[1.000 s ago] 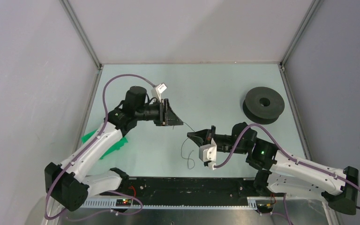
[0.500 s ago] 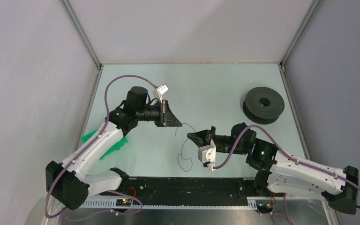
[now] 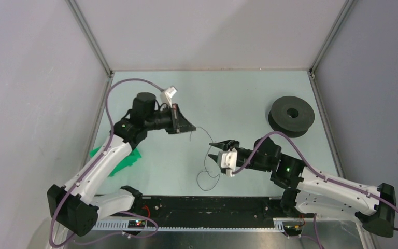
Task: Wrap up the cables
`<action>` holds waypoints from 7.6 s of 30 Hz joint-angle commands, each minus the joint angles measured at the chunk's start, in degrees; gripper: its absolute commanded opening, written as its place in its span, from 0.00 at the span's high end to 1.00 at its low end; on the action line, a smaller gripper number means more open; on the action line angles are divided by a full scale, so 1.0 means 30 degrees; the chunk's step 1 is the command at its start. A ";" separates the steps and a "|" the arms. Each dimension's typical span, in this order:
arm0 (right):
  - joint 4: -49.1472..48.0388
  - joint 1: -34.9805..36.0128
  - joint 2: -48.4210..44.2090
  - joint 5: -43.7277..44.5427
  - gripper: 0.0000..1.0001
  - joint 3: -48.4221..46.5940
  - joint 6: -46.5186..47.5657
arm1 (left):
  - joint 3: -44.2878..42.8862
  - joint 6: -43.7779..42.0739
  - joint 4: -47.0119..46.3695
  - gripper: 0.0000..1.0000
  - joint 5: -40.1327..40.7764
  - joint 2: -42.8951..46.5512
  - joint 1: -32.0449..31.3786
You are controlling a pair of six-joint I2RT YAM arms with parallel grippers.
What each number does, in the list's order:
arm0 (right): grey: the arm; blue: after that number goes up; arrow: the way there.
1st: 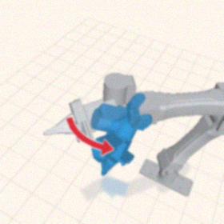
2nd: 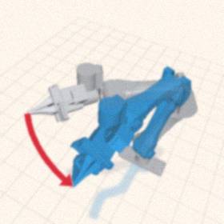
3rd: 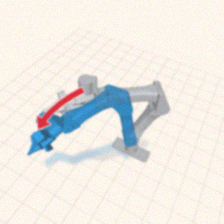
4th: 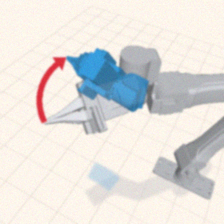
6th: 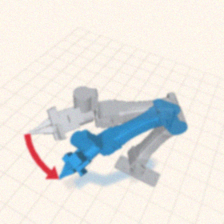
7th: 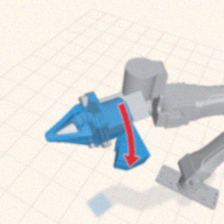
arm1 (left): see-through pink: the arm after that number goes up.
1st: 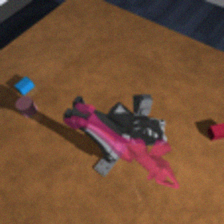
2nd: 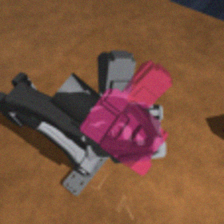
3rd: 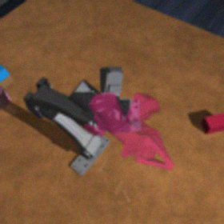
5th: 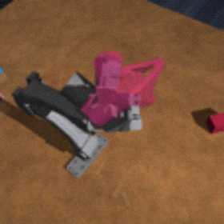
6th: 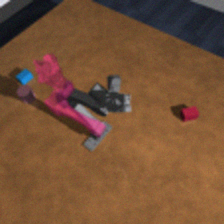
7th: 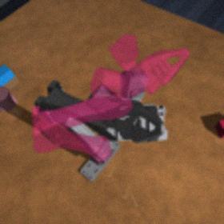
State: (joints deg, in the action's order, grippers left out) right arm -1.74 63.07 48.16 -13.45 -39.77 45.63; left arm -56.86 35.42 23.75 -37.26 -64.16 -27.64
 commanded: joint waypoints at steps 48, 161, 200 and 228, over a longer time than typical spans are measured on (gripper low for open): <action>0.4505 -2.3000 1.5676 1.0245 0.77 -0.8471 -1.2957 | 0.2846 -0.8673 -0.0784 1.00 1.5065 1.0676 0.1479; -0.0288 -0.4389 0.7915 -1.0317 1.00 -0.8122 -1.2516 | 0.4065 -0.9491 -0.4331 0.86 -0.1565 0.9754 -0.0007; 0.2695 -2.2976 0.0296 -0.3952 1.00 -0.5138 -2.0716 | 0.4995 -0.0240 -0.8799 0.33 0.8002 0.0180 0.0008; 0.3604 -1.6343 -0.2510 -0.2274 1.00 -0.0455 -1.9342 | 0.7481 0.4188 -1.8740 0.45 0.2949 -0.8578 0.0599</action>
State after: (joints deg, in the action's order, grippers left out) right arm 9.58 13.65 41.67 -21.17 -41.04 -13.52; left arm -35.14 45.06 -26.24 -24.86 -89.12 -25.74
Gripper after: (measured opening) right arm 0.010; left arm 0.556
